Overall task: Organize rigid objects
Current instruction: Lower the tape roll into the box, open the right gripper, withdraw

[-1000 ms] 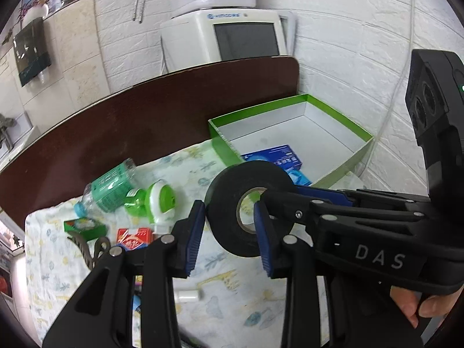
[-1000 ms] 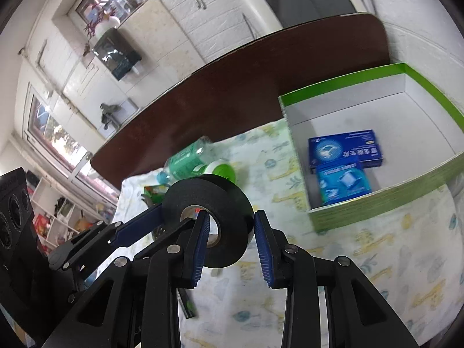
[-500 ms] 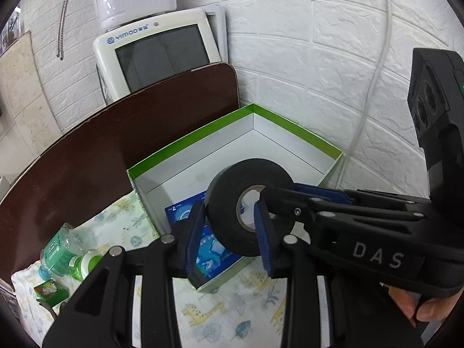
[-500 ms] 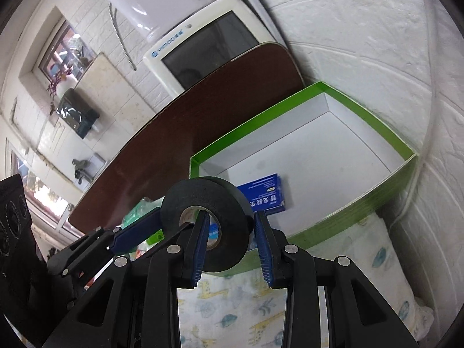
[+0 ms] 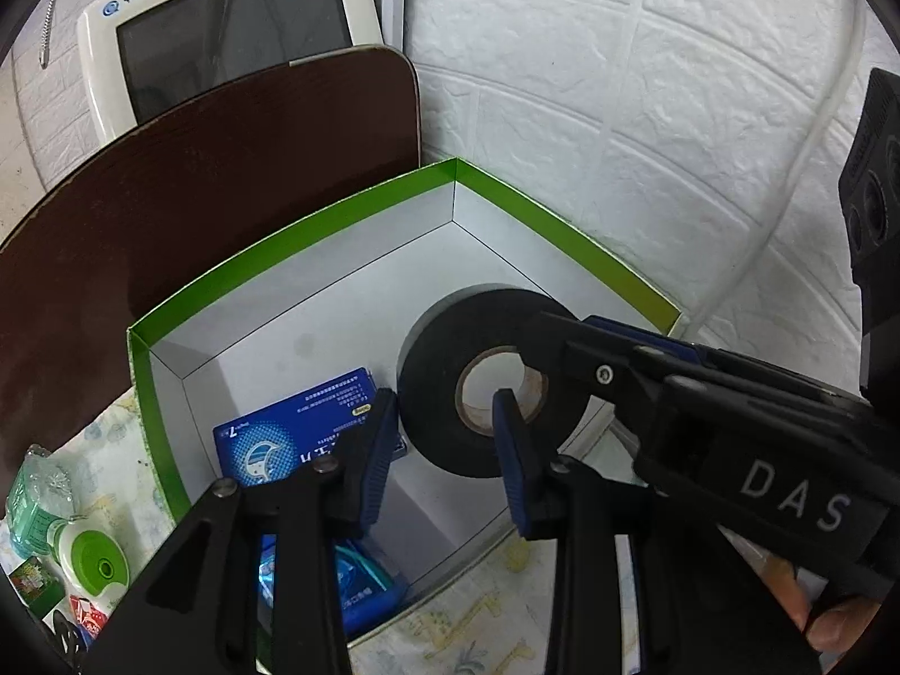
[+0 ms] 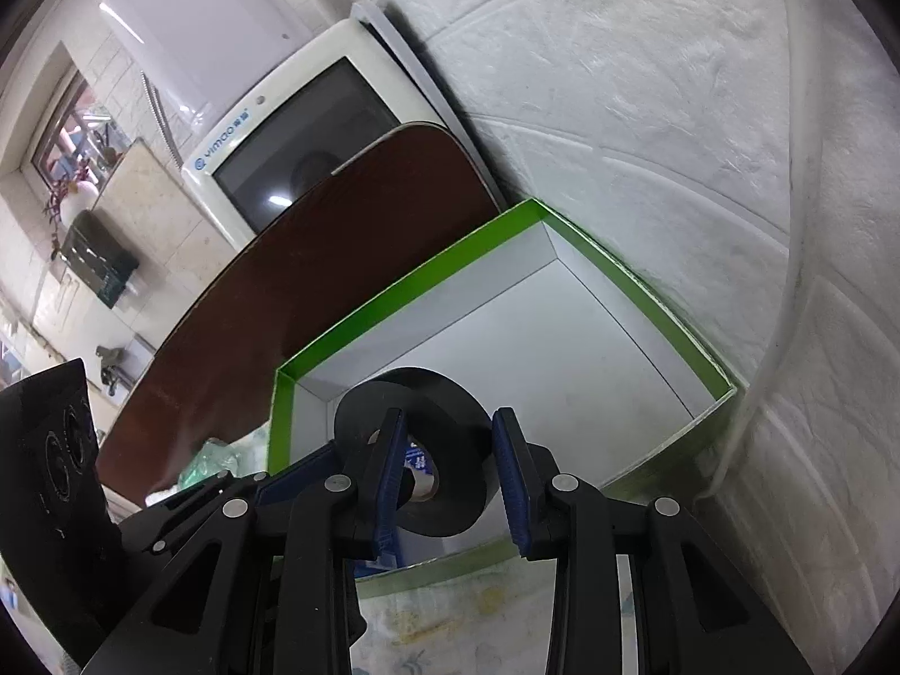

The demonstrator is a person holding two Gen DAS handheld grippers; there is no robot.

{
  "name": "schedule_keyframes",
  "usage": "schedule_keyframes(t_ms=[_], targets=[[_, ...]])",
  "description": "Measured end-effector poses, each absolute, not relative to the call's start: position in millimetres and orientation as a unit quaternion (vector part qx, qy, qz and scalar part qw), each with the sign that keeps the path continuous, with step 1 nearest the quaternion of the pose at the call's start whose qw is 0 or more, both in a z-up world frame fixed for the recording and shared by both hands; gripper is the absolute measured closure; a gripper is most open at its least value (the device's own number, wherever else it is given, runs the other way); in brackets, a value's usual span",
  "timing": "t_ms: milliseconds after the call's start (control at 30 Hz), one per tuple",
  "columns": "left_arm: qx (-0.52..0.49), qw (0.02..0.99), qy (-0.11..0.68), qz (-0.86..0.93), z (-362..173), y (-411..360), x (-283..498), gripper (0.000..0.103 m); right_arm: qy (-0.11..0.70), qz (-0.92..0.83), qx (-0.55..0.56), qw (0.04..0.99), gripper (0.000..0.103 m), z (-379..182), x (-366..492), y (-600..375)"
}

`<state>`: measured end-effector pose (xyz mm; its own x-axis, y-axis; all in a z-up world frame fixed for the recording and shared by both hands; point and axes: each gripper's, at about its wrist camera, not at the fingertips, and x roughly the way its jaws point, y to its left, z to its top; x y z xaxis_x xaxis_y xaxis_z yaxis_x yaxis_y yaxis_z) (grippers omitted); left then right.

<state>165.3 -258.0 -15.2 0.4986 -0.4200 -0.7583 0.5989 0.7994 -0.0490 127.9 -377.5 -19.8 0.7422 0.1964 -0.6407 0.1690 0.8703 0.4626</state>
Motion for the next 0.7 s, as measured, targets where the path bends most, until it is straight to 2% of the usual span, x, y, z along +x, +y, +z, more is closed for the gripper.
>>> schedule_keyframes(t_ms=[367, 700], targets=[[0.124, 0.832, 0.432, -0.325, -42.0, -286.4, 184.9, 0.072, 0.374, -0.012, 0.242, 0.895, 0.068, -45.5, 143.8, -386.7], [0.116, 0.839, 0.428, -0.314, -35.5, -263.2, 177.3, 0.069, 0.368, -0.023, 0.237, 0.899, 0.068, -44.5, 137.7, -387.3]])
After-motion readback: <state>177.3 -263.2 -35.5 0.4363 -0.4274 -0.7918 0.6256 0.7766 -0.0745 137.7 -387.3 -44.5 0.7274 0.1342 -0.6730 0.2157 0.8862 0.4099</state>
